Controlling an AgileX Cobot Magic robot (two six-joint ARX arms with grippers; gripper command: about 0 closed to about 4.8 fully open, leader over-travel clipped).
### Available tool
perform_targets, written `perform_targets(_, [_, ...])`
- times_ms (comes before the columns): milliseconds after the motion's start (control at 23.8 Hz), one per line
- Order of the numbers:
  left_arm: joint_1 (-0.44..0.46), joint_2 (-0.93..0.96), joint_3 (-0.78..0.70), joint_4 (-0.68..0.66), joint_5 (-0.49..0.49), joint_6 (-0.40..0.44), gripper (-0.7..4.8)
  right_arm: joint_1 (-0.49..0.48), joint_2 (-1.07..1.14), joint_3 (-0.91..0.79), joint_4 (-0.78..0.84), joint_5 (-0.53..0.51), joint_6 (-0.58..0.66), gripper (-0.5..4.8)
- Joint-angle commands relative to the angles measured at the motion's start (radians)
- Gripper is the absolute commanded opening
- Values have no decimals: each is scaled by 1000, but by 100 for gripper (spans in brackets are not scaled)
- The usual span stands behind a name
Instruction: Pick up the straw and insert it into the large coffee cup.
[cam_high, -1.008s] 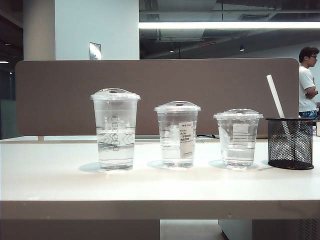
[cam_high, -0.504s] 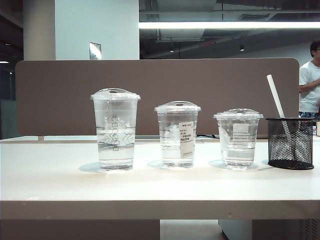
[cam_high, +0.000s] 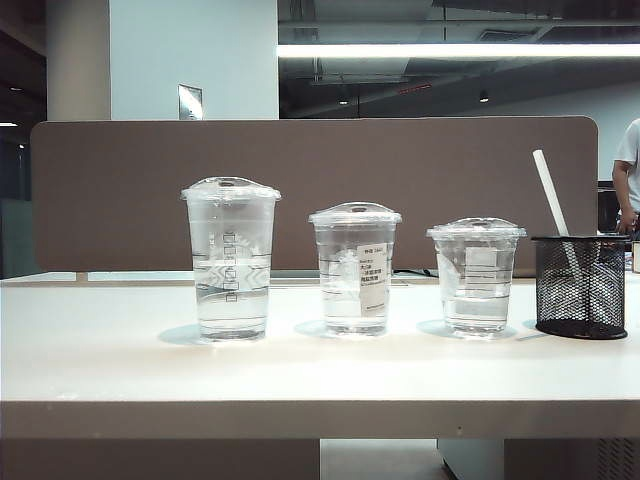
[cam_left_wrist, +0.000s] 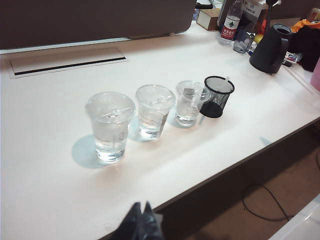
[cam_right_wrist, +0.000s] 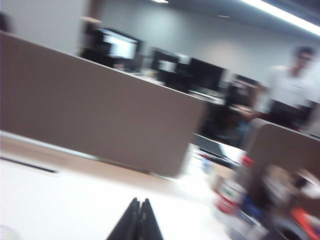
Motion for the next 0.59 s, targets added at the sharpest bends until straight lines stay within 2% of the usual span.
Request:
perform_targets(42, [-1, 1, 4, 10, 5, 1, -4, 2, 151, 49, 66, -108, -5, 79])
perform_targets(126, [-1, 1, 4, 9, 5, 1, -4, 2, 224, 48, 132, -125, 0, 114])
perform_targets(294, [-1, 1, 4, 10, 5, 1, -4, 2, 381, 45, 205, -176, 2, 118])
perform_targets(462, [-1, 1, 4, 10, 5, 1, -4, 6, 498, 13, 271, -300, 2, 118])
perform_targets(588, [-1, 1, 4, 10, 5, 1, -4, 24, 587, -71, 397, -298, 2, 133])
